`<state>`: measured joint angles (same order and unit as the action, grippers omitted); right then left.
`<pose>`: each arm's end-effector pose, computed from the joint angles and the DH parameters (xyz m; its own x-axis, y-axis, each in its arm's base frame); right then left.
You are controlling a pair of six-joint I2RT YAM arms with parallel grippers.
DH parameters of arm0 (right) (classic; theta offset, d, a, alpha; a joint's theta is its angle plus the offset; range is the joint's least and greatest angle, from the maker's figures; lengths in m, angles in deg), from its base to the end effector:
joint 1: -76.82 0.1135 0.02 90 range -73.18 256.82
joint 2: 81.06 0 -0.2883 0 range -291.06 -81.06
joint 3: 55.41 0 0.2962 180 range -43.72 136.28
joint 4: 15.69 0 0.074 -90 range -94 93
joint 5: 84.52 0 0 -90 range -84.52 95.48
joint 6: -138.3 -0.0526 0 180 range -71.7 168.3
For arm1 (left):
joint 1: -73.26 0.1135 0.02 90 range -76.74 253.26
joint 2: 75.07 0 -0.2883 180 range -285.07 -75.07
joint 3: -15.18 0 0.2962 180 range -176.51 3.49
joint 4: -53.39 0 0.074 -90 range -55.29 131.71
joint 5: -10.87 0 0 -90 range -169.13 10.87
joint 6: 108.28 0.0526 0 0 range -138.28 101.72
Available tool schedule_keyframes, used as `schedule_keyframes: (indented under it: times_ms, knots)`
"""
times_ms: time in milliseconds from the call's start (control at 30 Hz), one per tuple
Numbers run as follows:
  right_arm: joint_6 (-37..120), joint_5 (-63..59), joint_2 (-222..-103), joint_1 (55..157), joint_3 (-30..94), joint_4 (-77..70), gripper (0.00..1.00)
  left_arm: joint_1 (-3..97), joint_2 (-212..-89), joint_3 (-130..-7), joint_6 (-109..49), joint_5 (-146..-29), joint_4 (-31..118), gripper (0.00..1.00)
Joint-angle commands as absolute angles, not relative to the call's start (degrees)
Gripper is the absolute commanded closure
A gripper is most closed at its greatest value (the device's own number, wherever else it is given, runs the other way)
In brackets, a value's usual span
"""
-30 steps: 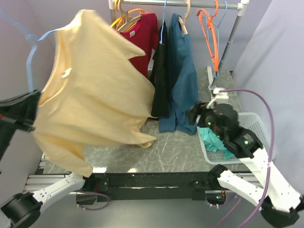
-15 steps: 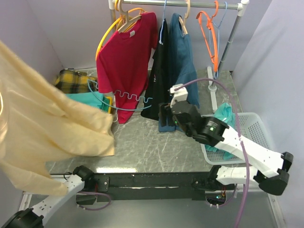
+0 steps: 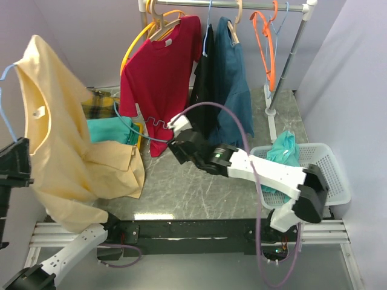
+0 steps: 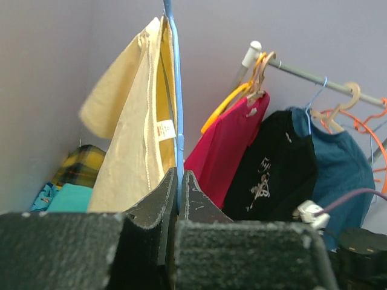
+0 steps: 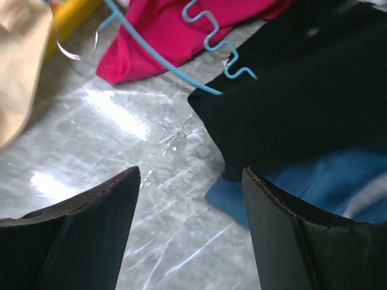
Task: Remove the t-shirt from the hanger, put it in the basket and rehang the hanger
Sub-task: Pick up the hanger at the center of the board.
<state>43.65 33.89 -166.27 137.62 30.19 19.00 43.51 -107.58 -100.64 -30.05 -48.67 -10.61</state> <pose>0.2128 0.3295 0.3350 -0.3207 -0.4277 -0.8451 -0.5519 0.8095 -0.2003 -0.0527 0.0609 0.6021 0.2785 -0.3617 -0.8897 0.0707 0.9316 -0.3566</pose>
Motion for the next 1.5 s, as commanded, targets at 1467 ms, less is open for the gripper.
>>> schedule_keyframes:
  times_ms: [1467]
  knots:
    - [73.52, 31.93, -203.48, 129.64, 42.85, 2.41, 0.39, 44.0, -106.27, -93.01, -32.43, -53.55, -7.95, 0.99]
